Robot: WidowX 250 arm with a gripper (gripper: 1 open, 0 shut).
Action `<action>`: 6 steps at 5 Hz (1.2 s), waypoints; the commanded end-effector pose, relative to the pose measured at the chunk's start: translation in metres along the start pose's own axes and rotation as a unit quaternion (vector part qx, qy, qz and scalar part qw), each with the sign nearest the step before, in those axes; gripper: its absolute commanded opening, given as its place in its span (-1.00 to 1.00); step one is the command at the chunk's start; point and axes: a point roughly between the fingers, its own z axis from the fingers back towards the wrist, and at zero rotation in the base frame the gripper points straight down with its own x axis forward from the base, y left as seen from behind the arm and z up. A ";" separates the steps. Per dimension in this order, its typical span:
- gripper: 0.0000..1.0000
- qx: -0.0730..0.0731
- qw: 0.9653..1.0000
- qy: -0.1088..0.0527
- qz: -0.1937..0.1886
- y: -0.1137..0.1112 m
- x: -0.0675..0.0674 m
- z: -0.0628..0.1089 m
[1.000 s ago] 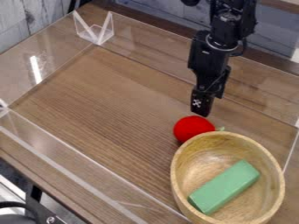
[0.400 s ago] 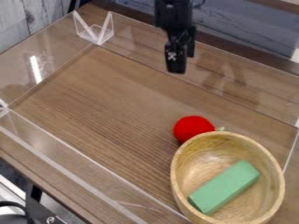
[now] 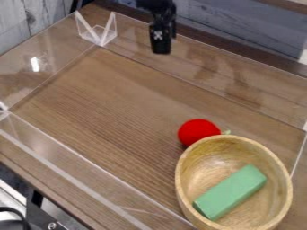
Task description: Move the red object to the right side of the table
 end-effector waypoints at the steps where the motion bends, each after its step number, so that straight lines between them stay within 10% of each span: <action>1: 1.00 -0.053 0.997 0.003 0.057 -0.012 0.019 0.037; 6: 1.00 -0.065 0.987 -0.017 0.143 -0.043 0.072 0.017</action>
